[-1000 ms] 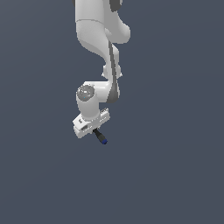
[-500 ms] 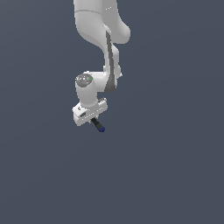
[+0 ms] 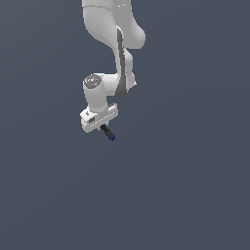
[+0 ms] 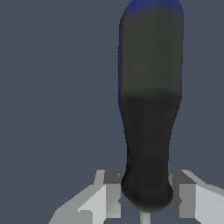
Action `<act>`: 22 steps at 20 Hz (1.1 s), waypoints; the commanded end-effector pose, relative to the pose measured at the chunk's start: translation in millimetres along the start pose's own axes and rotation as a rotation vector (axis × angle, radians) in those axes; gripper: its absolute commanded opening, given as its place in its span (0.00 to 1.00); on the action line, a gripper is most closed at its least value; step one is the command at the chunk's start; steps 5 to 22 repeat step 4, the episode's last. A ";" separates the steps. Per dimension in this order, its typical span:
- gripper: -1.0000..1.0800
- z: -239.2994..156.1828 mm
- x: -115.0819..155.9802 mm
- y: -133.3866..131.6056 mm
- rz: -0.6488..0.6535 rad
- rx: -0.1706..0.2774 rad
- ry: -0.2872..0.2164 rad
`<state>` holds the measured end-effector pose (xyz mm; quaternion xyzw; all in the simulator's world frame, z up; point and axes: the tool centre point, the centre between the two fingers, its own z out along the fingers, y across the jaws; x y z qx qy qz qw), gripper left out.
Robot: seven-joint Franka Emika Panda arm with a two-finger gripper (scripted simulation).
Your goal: Pick up the object and move it to a goal position.
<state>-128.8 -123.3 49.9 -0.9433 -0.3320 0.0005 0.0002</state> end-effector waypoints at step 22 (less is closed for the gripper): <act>0.00 -1.5 -6.2 -2.8 0.000 -0.001 0.001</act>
